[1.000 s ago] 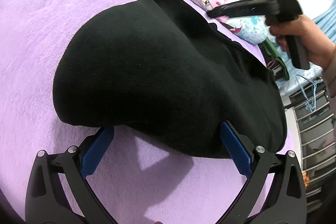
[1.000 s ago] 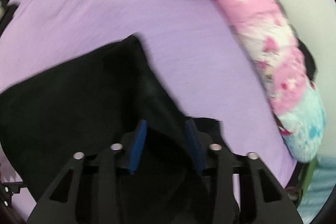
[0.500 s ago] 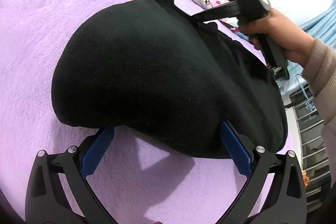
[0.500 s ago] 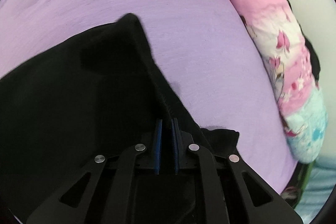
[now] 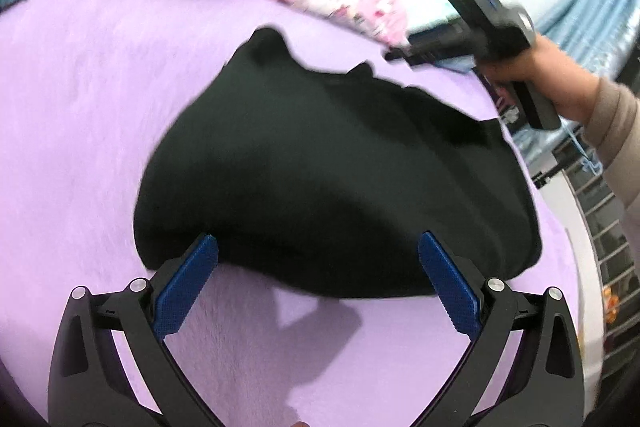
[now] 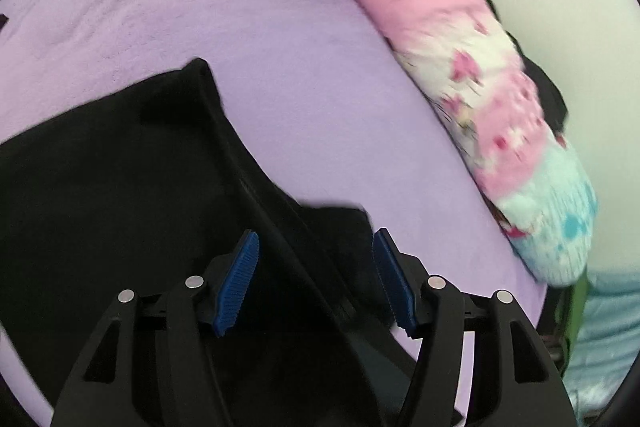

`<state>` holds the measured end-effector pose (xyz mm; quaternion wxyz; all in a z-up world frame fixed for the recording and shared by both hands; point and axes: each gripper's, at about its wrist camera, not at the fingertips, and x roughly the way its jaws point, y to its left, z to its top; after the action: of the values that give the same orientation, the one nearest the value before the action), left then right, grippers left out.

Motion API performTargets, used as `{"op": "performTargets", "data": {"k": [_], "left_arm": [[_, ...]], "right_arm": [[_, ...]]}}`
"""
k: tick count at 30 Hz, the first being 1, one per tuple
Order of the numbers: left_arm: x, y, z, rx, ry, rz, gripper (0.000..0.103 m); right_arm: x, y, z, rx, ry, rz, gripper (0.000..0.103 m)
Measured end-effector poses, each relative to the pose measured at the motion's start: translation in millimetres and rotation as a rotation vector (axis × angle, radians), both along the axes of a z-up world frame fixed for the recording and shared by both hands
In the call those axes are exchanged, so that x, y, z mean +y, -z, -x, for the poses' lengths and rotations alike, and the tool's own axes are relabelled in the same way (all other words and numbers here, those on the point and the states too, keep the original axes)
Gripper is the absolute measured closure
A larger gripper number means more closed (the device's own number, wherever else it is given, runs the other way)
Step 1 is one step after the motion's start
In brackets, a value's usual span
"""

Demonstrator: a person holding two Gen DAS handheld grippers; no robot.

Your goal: Fold large clothes

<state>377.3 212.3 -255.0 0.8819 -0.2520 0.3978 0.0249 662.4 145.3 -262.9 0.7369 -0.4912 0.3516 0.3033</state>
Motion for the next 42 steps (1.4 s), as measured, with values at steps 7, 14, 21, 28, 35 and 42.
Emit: {"op": "performTargets", "data": {"k": [7,14,21,28,35,42], "left_arm": [[4.2,-16.8,-15.1,-0.021,0.054,0.009,0.006],[2.5,-16.4,-89.2,-0.069,0.276,-0.005,0.006],[-12.5,1.8,-180.7,0.044,0.381,0.045,0.006],[-22.2,19.0,-235.3,0.092,0.391,0.096,0.006],[-18.2,74.0,-257.2,0.225,0.337,0.048,0.006],[-12.1,33.3,-233.1,0.164,0.306,0.027,0.006]], "right_arm": [[-91.4,-2.0,-6.9,0.055,0.062,0.004,0.046],[-150.8,13.7,-18.0,0.107,0.098,-0.005,0.058],[-174.5,27.8,-39.4,0.134,0.105,-0.009,0.095],[-170.7,15.6,-54.1,0.084,0.113,-0.034,0.096],[-168.3,76.1,-70.4,0.133,0.193,0.013,0.088],[-196.5,33.7,-56.4,0.091,0.236,-0.196,0.02]]}}
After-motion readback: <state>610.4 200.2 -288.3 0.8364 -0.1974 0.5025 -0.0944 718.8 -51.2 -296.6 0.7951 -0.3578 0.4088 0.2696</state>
